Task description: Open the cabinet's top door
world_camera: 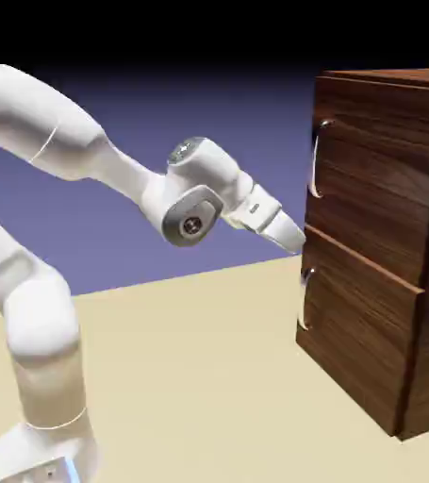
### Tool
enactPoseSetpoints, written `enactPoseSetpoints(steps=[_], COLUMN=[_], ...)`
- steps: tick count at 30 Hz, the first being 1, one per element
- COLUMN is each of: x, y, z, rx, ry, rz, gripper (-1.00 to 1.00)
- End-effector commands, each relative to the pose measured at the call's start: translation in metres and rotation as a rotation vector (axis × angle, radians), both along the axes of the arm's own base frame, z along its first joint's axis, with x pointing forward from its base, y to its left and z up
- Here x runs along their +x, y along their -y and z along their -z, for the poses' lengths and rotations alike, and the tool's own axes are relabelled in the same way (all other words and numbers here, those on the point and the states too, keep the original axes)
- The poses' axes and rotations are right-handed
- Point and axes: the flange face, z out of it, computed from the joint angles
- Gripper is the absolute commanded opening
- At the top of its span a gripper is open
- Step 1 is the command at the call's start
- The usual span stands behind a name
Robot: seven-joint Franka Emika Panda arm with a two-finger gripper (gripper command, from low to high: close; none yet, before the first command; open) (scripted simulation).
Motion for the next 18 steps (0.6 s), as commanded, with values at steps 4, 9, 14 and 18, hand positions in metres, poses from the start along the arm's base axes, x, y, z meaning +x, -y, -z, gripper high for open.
enactPoseSetpoints(steps=[4,9,14,18], x=[-0.007,-0.02,-0.034,-0.044], y=[0.009,0.014,0.011,0.003], z=[-0.033,-0.071,-0.102,-0.122], rx=[0.032,0.066,0.093,0.108], ry=[0.069,0.156,0.243,0.312], rz=[0.055,0.109,0.147,0.164], gripper=[0.0,0.0,0.0,0.0])
